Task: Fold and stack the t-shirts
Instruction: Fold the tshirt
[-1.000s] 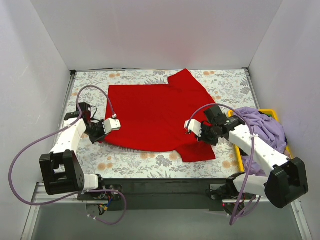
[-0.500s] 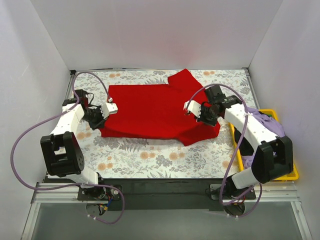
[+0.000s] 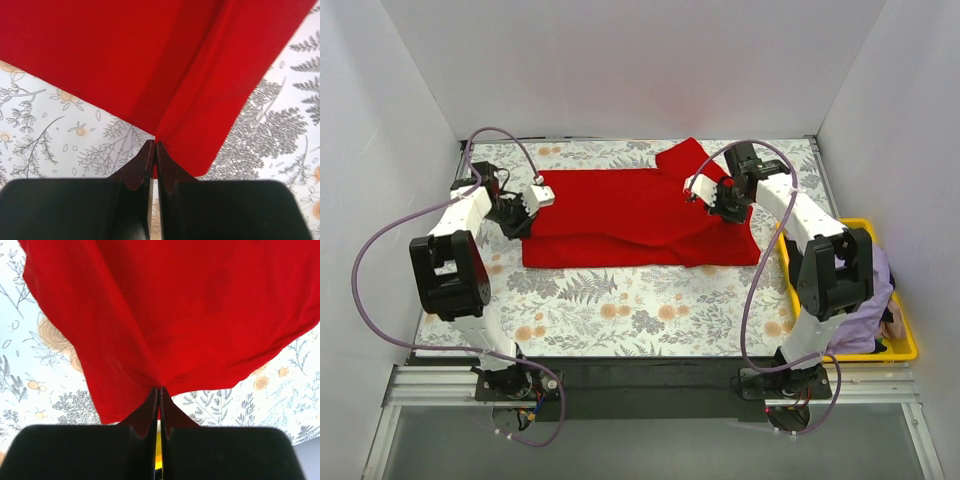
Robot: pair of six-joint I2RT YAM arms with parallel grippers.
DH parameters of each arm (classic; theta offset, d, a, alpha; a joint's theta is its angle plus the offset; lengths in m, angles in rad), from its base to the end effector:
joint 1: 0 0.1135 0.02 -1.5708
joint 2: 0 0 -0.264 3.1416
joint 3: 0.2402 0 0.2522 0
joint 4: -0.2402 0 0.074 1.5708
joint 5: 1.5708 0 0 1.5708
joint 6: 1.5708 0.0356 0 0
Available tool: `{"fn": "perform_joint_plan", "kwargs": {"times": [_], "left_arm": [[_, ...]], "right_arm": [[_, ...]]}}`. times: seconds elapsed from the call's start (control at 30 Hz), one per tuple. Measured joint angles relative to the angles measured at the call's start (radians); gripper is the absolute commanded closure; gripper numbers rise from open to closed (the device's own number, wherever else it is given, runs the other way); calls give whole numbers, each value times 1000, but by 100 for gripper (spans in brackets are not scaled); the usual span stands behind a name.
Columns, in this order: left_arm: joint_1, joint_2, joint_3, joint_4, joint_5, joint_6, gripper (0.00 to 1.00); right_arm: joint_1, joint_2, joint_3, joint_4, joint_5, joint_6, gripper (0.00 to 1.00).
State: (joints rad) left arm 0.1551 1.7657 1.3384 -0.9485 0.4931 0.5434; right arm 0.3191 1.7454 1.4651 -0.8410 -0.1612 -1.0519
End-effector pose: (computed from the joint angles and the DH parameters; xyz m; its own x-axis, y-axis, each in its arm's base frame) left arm 0.3379 0.0358 0.2222 -0.8532 0.3276 -0.4060 0.4623 0.8354 -0.2973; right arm 0.3450 0.1200 0.2651 -0.0977 -0.9350 -0.3410 -0.9290 0.2086 -0.3056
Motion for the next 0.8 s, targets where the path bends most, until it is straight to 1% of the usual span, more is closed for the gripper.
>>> {"fn": "perform_joint_plan", "kwargs": {"times": [0.4,0.8], "left_arm": [[0,105,67,36,0,-24,100],[0,113,57,53,-7,-27,100]], "right_arm": [[-12,100,84,-10,-2,-12,99],[-12,205,150,-20,2,-26,99]]}}
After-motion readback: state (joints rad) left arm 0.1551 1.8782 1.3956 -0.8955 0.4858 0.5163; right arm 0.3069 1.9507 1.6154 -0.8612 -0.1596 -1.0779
